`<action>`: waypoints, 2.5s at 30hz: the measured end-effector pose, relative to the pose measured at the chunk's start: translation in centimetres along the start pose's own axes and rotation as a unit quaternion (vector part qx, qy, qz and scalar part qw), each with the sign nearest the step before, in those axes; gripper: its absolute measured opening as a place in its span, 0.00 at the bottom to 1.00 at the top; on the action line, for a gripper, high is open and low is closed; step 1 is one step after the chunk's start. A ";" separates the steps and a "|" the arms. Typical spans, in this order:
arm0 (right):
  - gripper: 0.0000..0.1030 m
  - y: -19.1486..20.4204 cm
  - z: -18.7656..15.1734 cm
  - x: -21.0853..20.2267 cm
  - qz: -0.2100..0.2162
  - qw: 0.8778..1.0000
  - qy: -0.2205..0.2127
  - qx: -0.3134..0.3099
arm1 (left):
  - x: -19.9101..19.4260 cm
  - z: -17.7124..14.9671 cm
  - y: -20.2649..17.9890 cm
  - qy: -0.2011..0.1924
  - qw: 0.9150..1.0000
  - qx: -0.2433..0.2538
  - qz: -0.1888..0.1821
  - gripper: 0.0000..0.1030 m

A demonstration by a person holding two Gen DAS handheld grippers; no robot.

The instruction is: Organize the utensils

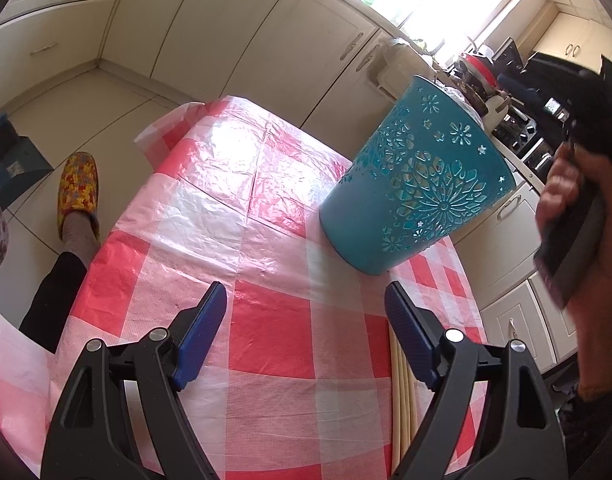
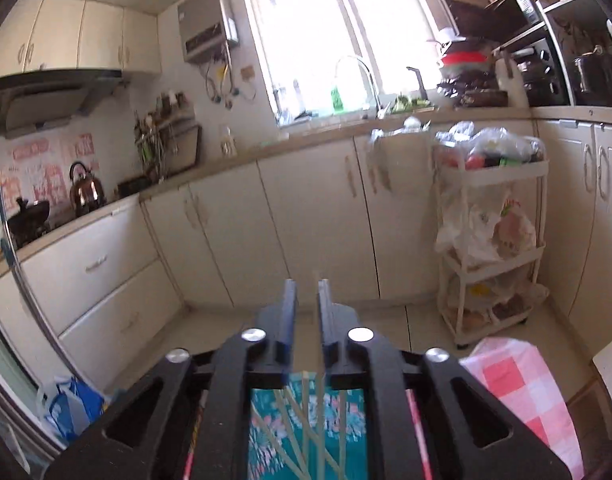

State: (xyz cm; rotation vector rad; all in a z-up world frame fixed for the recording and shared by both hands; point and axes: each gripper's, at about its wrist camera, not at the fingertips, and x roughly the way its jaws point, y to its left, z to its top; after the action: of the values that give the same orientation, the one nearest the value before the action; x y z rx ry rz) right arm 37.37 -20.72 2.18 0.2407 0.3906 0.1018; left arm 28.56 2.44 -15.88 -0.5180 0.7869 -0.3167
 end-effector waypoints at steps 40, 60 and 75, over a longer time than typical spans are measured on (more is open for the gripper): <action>0.37 -7.2 -20.8 -11.0 -0.081 0.969 0.222 0.065 | -0.9 -0.1 0.6 -0.027 0.999 -0.020 0.021 0.81; 0.41 -7.0 -21.0 -10.8 -0.095 0.966 0.232 0.058 | -0.9 -0.3 0.8 -0.024 0.999 -0.018 0.020 0.83; 0.44 -6.5 -20.8 -11.2 -0.078 0.972 0.218 0.044 | -0.2 -0.3 0.2 -0.010 0.999 -0.012 0.037 0.84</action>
State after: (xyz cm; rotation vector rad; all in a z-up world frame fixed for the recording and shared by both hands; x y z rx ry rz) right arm 19.35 -24.16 -14.02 0.2736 0.8504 -0.0196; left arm 28.21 2.64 -16.03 -0.5118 0.7899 -0.2332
